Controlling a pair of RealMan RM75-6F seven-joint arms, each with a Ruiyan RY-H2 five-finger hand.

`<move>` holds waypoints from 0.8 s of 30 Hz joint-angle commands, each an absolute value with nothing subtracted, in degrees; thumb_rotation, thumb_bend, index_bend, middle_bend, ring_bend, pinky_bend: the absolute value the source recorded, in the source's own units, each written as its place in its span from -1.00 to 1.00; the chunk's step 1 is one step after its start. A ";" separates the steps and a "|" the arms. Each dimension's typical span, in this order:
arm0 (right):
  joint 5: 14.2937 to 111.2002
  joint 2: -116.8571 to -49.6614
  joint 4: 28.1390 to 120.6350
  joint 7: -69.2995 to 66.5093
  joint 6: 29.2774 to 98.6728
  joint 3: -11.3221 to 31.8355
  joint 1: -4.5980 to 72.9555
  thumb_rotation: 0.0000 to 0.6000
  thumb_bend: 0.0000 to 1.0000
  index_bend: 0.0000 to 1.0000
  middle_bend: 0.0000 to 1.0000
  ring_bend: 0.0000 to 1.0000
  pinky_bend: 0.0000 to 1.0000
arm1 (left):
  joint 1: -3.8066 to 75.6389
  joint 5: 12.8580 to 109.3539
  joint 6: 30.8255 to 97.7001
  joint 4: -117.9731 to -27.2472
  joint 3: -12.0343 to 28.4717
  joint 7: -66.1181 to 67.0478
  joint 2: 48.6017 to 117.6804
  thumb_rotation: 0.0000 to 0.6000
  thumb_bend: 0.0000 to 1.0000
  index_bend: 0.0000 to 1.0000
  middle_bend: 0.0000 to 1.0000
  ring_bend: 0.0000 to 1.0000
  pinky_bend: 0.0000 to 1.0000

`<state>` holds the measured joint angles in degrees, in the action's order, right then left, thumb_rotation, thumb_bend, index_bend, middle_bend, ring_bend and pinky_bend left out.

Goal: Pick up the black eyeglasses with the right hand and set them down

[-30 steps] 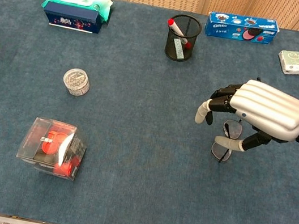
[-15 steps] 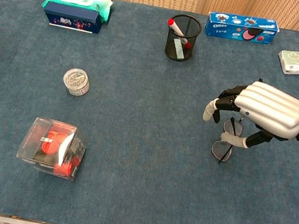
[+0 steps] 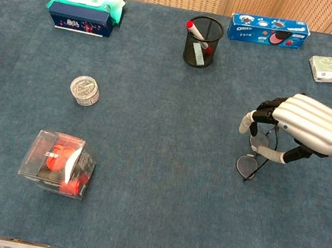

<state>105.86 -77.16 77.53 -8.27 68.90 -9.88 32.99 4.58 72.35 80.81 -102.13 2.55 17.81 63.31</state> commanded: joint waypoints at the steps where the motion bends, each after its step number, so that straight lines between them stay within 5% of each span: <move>1: 105.58 -77.88 76.19 -8.33 69.14 -9.74 32.59 1.00 -0.39 -0.21 -0.01 -0.30 -0.19 | 4.61 72.21 80.73 -102.13 2.55 17.79 63.35 1.00 -0.46 -0.38 -0.34 -0.40 -0.25; 24: 103.95 -85.88 64.10 -12.80 69.48 -8.37 32.09 1.00 -0.30 -0.21 -0.01 -0.30 -0.19 | 3.75 71.76 80.67 -100.84 1.84 15.82 63.56 1.00 -0.46 -0.38 -0.34 -0.40 -0.24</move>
